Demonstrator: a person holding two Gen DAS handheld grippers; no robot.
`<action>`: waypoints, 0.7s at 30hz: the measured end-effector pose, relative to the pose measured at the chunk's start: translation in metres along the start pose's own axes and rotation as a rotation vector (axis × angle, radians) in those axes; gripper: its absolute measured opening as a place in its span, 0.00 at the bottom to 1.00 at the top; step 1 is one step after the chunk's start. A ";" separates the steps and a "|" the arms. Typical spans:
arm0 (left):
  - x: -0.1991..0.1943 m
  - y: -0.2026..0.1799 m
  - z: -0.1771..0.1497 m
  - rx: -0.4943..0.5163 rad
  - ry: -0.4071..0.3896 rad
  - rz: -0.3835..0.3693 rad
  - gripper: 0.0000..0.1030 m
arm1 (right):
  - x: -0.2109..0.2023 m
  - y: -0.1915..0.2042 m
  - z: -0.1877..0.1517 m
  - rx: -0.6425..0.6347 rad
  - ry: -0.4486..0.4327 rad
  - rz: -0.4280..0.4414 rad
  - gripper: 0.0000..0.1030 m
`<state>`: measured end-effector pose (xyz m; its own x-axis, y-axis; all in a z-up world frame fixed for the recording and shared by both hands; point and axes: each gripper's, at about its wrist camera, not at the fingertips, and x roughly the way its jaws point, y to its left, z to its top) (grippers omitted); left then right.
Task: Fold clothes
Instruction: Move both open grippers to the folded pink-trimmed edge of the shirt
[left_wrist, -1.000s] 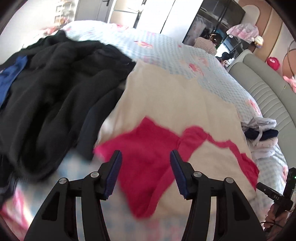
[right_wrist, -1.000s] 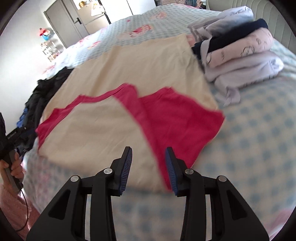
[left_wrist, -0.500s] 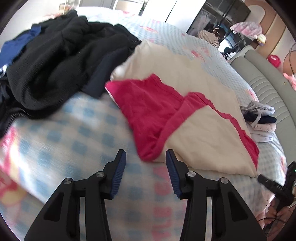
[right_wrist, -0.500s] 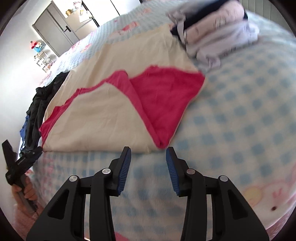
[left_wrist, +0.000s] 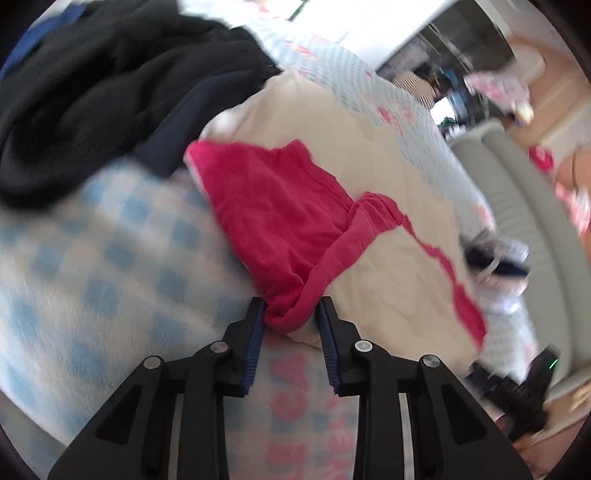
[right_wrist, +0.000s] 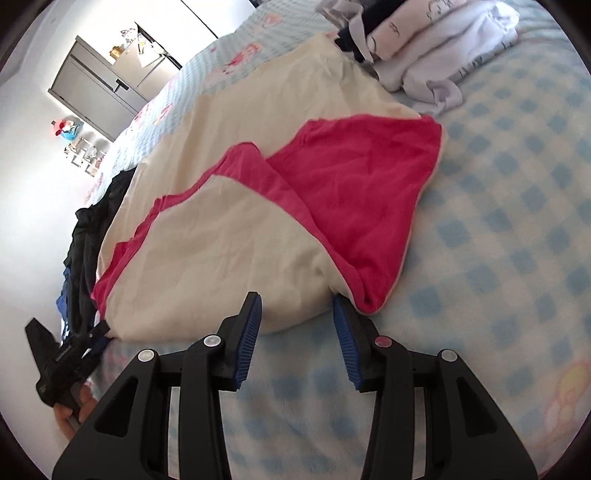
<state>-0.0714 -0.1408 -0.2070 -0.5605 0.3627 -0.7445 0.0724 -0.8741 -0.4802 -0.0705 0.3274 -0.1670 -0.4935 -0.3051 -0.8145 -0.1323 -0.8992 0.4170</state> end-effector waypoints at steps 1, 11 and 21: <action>-0.001 -0.002 0.002 0.010 -0.003 0.003 0.24 | 0.001 0.005 0.000 -0.027 -0.008 -0.024 0.38; -0.005 -0.015 0.004 0.133 0.019 0.070 0.18 | 0.005 0.018 -0.006 -0.177 -0.050 -0.149 0.23; -0.009 -0.015 0.000 0.225 0.115 0.109 0.18 | 0.002 -0.003 0.002 -0.120 -0.022 -0.066 0.19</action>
<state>-0.0672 -0.1310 -0.1937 -0.4610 0.2859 -0.8401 -0.0656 -0.9551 -0.2890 -0.0731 0.3302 -0.1688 -0.5060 -0.2380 -0.8291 -0.0623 -0.9486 0.3103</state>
